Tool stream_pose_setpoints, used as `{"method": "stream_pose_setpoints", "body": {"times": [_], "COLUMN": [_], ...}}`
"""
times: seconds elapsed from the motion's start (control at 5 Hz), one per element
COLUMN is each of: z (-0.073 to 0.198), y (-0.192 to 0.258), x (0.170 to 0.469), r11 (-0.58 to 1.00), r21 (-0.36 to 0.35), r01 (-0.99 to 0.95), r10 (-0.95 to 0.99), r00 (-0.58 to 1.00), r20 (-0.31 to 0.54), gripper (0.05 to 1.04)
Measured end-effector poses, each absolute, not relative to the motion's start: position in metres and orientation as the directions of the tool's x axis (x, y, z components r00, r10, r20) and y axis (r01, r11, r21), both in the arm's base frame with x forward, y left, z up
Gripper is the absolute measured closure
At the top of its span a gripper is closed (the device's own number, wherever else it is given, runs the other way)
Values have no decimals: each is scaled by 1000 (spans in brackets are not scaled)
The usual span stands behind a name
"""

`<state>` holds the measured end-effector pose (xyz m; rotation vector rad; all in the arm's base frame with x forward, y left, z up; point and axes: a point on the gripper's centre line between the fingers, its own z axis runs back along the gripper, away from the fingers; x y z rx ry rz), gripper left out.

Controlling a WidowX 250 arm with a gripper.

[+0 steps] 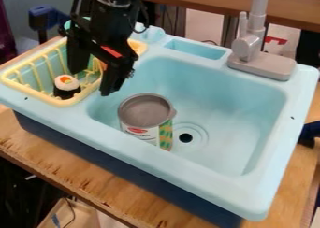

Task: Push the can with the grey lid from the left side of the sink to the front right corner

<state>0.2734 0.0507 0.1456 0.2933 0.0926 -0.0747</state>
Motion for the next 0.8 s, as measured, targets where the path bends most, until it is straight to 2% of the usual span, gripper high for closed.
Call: {"method": "stream_pose_setpoints", "body": {"times": [0.8], "z": [138], "y": [23], "x": [275], "r11": [941], "r21": [292], "r01": [173], "r10": [-148], "r00": [983], "r20": [-106], "gripper": [83]}}
